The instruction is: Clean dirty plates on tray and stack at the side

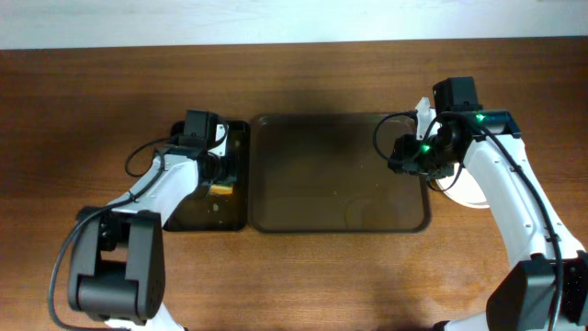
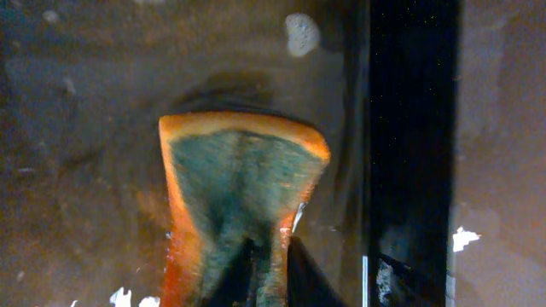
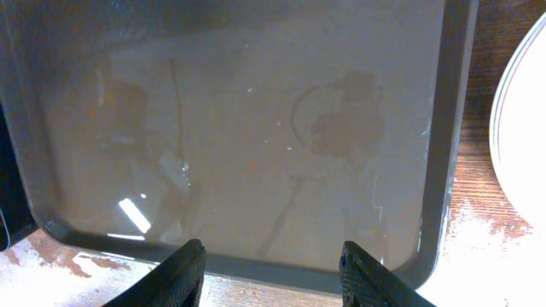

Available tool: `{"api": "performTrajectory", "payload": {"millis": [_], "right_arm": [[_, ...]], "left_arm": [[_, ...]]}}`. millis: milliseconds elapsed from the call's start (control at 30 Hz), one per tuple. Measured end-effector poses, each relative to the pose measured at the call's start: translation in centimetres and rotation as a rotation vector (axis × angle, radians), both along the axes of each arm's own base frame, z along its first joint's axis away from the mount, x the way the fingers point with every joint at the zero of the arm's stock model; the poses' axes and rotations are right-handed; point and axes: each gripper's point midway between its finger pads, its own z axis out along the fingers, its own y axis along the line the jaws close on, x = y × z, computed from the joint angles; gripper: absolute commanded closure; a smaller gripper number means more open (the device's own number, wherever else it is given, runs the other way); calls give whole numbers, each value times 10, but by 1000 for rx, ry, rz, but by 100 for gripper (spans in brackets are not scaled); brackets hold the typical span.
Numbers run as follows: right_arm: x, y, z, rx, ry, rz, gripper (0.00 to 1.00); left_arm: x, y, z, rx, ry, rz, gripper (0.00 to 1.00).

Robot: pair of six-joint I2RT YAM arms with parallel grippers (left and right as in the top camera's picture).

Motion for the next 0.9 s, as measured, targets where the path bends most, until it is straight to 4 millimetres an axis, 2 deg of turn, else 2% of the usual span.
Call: {"api": "performTrajectory", "payload": {"millis": [33, 67, 100, 133, 167, 200, 233, 267, 333, 400, 467, 500, 533, 567, 600, 667, 733, 800, 900], "right_arm": [[0, 0, 0, 0, 1, 0, 48], [0, 0, 0, 0, 1, 1, 48], [-1, 0, 0, -2, 2, 7, 45], [-1, 0, 0, -4, -1, 15, 40], [-2, 0, 9, -6, -31, 25, 2], [-3, 0, 17, -9, -59, 40, 2], [-6, -2, 27, -17, -86, 42, 2], [-17, -5, 42, -37, -110, 44, 2], [-31, -9, 55, -55, -127, 38, 2], [-40, -9, 48, -97, -155, 33, 2], [-55, 0, 46, -119, -207, 51, 2], [-67, 5, 54, -122, -277, 61, 2], [-82, 8, 69, -113, -359, 71, 2], [-92, 6, 75, -112, -399, 67, 2], [-105, 3, 87, -108, -444, 61, 2], [-111, 1, 98, -104, -494, 55, 2], [-111, 2, 95, -105, -482, 55, 2], [-108, 2, 89, -110, -456, 58, 2], [-99, 4, 69, -123, -370, 66, 2]], "left_arm": [[0, 1, 14, 10, -27, 6, 74], [2, 3, 28, 18, -61, 11, 63], [3, 5, 44, 21, -96, 17, 47], [3, 7, 65, 23, -144, 24, 38], [3, 8, 83, 20, -186, 28, 9], [1, 9, 92, 21, -198, 31, 0], [-6, 10, 92, 28, -175, 30, 0], [-23, 14, 90, 41, -114, 33, 0], [-50, 25, 89, 59, -16, 51, 0], [-72, 44, 100, 69, 21, 99, 0], [-81, 48, 123, 58, -60, 111, 0], [-92, 48, 132, 49, -123, 113, 0], [-110, 50, 143, 39, -202, 116, 0], [-120, 51, 150, 26, -296, 117, 0], [-142, 52, 157, 14, -381, 120, 0], [-159, 54, 179, -4, -517, 124, 0], [-164, 54, 188, -10, -564, 125, 0], [-165, 54, 186, -10, -558, 125, 0], [-165, 54, 185, -9, -554, 125, 0]]}}
